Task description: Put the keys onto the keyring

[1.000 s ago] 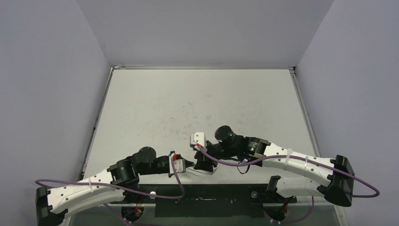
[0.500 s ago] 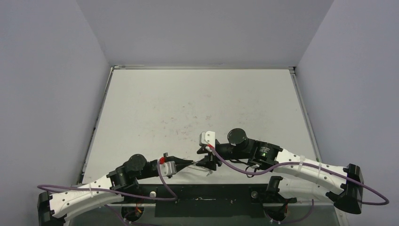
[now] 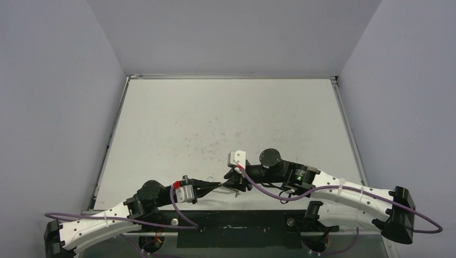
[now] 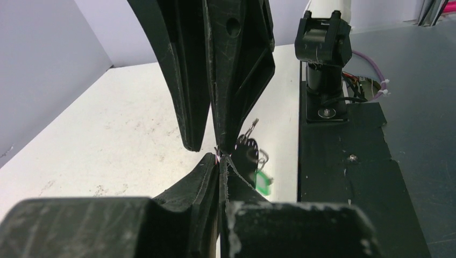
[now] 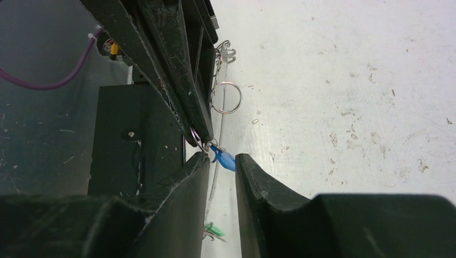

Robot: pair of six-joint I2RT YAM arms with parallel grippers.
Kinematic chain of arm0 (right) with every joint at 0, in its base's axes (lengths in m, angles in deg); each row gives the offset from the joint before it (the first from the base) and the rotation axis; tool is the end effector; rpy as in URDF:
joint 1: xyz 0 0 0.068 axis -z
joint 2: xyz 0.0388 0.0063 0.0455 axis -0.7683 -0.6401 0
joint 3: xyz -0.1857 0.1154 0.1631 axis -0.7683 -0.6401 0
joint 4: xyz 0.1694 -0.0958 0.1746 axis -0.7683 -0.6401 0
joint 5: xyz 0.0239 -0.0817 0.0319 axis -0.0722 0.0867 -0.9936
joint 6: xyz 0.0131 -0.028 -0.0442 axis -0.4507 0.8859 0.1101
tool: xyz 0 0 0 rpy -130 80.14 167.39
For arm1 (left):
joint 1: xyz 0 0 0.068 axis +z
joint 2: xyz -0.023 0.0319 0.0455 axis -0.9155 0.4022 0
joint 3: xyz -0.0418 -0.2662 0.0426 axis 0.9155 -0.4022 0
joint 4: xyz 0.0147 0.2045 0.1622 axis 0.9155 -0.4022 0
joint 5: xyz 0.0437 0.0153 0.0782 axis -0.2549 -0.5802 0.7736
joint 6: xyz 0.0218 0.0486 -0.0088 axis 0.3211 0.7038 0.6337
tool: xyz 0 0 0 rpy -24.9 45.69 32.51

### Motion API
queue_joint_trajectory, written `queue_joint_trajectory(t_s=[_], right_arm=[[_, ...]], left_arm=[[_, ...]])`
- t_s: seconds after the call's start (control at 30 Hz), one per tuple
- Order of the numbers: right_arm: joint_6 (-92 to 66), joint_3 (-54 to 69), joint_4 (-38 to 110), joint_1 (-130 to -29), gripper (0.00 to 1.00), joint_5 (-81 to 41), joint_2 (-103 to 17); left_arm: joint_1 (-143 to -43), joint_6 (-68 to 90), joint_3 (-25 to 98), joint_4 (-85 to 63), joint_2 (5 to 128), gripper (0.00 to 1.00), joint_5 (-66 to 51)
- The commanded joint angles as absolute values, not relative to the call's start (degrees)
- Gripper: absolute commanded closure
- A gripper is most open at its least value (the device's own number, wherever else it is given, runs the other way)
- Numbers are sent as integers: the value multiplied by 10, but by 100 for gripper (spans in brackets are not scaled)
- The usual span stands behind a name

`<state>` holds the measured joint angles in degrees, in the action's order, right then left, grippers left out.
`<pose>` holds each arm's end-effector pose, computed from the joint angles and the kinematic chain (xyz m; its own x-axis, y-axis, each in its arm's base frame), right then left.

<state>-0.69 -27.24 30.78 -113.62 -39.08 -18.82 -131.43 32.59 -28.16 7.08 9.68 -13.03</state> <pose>0.0873 0.2096 0.2856 -0.0713 -0.3331 -0.9402 -0.9972 0.0009 0.0753 0.0469 -0.1213 0.2250 0.2274 -0.0999 -0.9687 0.9551 0.2167 0.2019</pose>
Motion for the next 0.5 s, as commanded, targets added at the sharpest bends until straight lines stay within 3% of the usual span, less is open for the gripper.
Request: queue_joint_trajectory(t_s=[0.0,0.2,0.47], right_arm=[[-13,-285,356,-1132,76,-388,-190],[-26,-294,383,-1132,75,-402,-187],[-39,-304,406,-1116,58,-402,-130]], left_arm=[[-1316,310,-281,169,82,100,-126],[-1316,300,-292,199,70,100,-122],[-1316,302,-293,171,59,100,-120]])
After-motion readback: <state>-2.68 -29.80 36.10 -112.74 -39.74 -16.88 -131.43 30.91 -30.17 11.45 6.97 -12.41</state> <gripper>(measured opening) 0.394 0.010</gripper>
